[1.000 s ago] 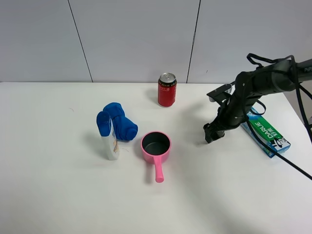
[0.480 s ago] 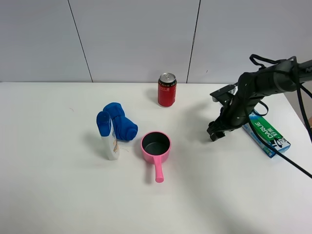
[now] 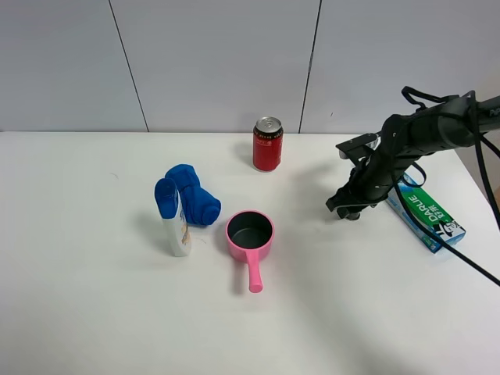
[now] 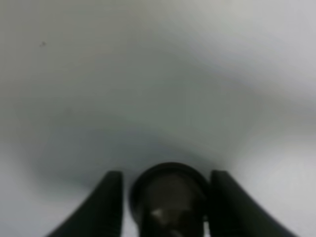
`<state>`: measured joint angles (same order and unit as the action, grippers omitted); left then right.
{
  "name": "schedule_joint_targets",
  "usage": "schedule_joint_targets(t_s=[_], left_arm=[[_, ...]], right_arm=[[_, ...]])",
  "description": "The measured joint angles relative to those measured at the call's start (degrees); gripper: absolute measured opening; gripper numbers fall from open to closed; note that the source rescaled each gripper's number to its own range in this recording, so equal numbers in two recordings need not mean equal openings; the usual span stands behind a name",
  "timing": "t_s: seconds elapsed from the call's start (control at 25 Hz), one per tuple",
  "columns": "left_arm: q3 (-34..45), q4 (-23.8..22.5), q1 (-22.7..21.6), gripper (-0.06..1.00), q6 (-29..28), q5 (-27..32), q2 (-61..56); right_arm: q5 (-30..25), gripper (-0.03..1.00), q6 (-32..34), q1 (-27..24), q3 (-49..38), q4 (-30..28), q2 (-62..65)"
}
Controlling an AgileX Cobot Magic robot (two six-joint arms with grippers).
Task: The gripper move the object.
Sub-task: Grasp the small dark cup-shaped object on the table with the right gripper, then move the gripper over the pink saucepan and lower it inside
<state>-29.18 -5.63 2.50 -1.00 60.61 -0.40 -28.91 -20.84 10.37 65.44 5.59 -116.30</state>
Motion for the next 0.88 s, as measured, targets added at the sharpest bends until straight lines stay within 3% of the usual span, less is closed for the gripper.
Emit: schedule_joint_targets(t_s=[0.08, 0.56, 0.88], left_arm=[[0.0, 0.0, 0.0, 1.00, 0.0, 0.0, 0.0], [0.0, 0.0, 0.0, 1.00, 0.0, 0.0, 0.0], [0.0, 0.0, 0.0, 1.00, 0.0, 0.0, 0.0]], right_arm=[[-0.2, 0.00, 0.0, 0.0, 0.0, 0.7, 0.0], [-1.8, 0.00, -0.2, 0.0, 0.2, 0.5, 2.2], [-1.8, 0.00, -7.9, 4.5, 0.2, 6.0, 11.9]])
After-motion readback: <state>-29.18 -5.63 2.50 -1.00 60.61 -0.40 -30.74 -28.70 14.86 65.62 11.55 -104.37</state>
